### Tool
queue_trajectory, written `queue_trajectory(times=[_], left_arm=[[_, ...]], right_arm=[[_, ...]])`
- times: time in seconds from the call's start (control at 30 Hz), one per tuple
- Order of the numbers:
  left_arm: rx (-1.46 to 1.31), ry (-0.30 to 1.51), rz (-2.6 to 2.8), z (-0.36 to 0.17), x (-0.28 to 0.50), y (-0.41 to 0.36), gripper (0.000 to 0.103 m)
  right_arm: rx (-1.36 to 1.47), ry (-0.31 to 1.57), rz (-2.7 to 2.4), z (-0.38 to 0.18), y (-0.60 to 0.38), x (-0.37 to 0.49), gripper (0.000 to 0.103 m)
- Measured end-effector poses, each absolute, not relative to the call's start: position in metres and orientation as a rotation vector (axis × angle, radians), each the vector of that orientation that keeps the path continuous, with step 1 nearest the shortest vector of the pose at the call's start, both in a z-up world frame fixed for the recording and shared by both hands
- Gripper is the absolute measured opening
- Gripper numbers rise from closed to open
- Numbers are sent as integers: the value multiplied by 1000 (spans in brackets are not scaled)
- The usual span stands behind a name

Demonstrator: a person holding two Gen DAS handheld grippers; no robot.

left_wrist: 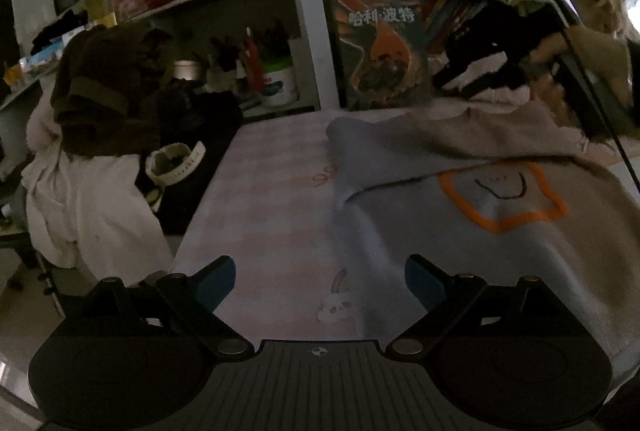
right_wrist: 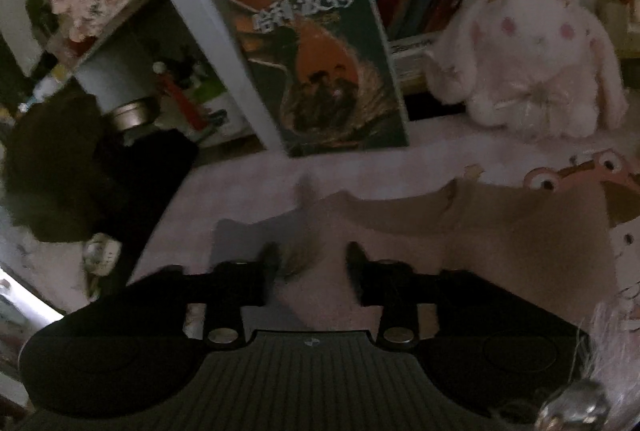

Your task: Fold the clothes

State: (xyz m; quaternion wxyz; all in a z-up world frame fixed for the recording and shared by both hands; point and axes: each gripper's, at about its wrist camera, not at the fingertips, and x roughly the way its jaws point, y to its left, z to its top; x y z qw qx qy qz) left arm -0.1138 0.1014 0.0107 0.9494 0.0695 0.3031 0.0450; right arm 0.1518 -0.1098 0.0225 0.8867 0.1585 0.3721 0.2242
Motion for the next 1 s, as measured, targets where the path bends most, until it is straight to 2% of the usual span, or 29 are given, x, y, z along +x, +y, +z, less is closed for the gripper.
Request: queue_trajectory(times=[0.13,0.33,0.4,0.43,0.5,0.57,0.63,0.73,0.87,0.9,0.93,0.97,1.0], left_arm=[[119,610,52,10,-107,108,94],[56,599,-67,12,-81,116,94],[12,626,-106,14,-58,117,90],[-25,642,-121,15,-42,116,87],[-104,671,-150,12,-10,115,68],[-143,695,-161,6,21,109,55],[-148,724,-161,-3,51,100,45],[-162,767,-160,-16,88,88,43],[-197,815,-150,-30,121,81,43],[-211,823,-151,-32,126,81,39],[-225,831,-152,-35,131,81,32],[-246,838,-148,-37,135,83,14],[-273,846,-139,-40,137,86,3]], right_arm=[[358,746,464,28,-125,130,52],[249,770,292,19,-167,77,53],[197,788,234,12,-179,54,53],[168,797,211,9,-184,42,53],[97,821,164,1,-191,15,53],[37,845,125,-8,-195,-7,53],[-16,868,89,-15,-199,-28,57],[-38,888,57,-25,-198,-54,66],[-19,918,26,-34,-199,-72,66],[-16,927,20,-36,-199,-75,66],[-12,936,15,-38,-199,-78,66],[-11,943,8,-40,-200,-79,66],[-11,950,3,-41,-200,-80,66]])
